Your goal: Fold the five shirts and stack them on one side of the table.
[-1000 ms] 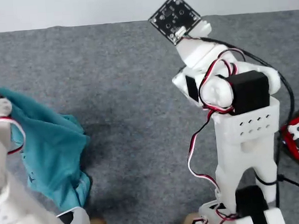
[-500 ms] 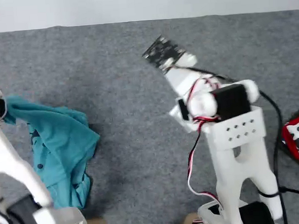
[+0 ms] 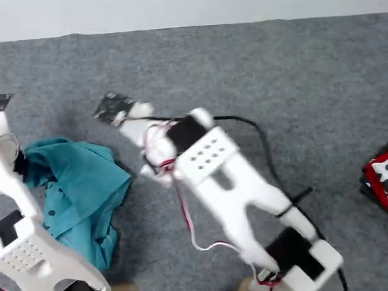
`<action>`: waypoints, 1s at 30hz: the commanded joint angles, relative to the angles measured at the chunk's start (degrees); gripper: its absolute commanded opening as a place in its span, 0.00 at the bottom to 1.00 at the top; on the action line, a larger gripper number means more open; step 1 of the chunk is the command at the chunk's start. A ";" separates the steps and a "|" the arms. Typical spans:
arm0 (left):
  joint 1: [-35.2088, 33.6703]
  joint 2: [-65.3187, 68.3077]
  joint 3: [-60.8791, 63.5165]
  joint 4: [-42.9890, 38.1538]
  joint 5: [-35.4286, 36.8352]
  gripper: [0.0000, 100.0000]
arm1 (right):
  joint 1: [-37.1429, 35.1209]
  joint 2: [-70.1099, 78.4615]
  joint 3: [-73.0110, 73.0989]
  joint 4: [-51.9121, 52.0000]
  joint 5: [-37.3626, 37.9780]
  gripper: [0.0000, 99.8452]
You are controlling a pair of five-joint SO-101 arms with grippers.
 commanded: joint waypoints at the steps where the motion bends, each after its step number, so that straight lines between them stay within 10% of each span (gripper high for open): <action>1: -2.20 -0.18 -0.75 -2.81 -0.35 0.00 | -3.74 2.24 -0.35 -8.31 -5.10 0.16; 30: -2.81 -0.26 -0.66 -3.16 -0.09 0.00 | -14.20 38.90 -31.03 -14.37 -10.20 0.25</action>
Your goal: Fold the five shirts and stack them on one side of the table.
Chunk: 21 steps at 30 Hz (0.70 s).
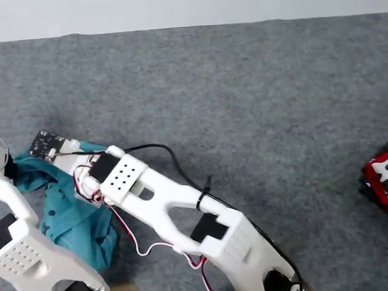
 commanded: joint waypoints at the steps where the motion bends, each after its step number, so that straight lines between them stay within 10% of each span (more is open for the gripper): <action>1: 0.00 -0.53 -0.66 -0.97 -0.09 0.00 | -0.84 1.54 -6.24 2.07 -0.53 0.25; 21: 0.18 -1.05 -0.84 -0.62 0.00 0.00 | 6.02 5.67 -17.49 12.70 5.36 0.01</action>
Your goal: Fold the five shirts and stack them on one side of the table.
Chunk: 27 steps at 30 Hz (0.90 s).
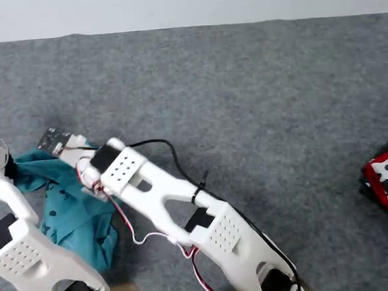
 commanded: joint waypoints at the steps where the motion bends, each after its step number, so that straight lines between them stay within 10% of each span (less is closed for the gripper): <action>1: 0.18 -1.32 -1.27 -0.18 0.00 0.00 | 2.86 -3.21 -6.95 5.58 3.60 0.01; 13: 9.76 -25.23 -9.01 9.93 0.00 0.00 | 10.59 -10.15 -31.21 29.67 8.70 0.01; 27: 23.21 -56.00 -9.19 9.93 0.00 0.00 | 28.26 -30.20 -33.58 29.76 10.29 0.01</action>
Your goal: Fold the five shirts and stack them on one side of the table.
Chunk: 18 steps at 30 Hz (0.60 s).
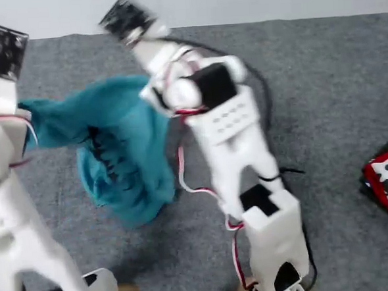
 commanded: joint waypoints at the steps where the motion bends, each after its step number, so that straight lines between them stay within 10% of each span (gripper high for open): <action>1: 2.11 -6.51 -2.33 0.18 0.26 0.00 | 5.05 -8.48 -2.55 2.33 2.11 0.01; 18: 8.62 -18.02 -1.98 -3.87 0.18 0.00 | 17.01 -37.85 24.00 2.24 3.96 0.01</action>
